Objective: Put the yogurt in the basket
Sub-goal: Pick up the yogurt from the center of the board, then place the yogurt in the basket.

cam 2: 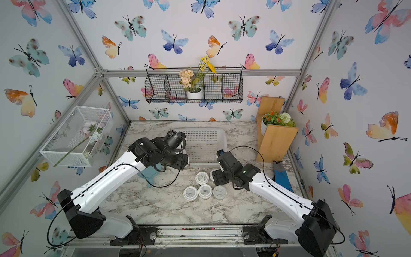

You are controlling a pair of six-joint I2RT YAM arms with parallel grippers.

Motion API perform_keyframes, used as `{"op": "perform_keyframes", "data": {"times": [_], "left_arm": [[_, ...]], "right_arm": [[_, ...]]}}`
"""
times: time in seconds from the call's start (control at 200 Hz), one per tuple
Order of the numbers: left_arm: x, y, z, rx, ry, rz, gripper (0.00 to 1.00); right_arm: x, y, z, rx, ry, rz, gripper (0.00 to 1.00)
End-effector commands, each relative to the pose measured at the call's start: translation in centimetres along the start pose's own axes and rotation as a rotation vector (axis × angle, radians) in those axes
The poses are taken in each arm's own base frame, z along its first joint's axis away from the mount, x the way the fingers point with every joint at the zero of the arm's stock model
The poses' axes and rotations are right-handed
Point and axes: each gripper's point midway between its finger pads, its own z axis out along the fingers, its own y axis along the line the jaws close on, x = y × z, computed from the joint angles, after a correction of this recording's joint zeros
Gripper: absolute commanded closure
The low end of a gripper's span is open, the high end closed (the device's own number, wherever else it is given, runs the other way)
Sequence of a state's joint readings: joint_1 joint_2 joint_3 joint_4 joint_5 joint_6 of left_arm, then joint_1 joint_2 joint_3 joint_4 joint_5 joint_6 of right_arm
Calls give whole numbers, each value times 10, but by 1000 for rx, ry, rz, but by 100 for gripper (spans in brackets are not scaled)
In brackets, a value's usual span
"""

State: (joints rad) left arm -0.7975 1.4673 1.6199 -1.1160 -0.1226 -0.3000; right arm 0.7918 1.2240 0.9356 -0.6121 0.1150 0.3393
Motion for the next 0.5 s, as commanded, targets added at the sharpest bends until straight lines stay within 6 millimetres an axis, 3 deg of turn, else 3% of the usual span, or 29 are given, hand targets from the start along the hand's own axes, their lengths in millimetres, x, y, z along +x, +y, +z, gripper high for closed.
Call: {"op": "perform_keyframes", "data": {"times": [0.0,0.16,0.496], "left_arm": [[-15,7,-5,-52,-20,44,37],[-43,3,-8,-51,-76,72,37],[-104,10,5,-53,-150,73,39]], "right_arm": [[4,-5,2,33,14,-8,15],[5,-5,5,39,27,-10,15],[9,-6,10,50,51,-12,15]]}}
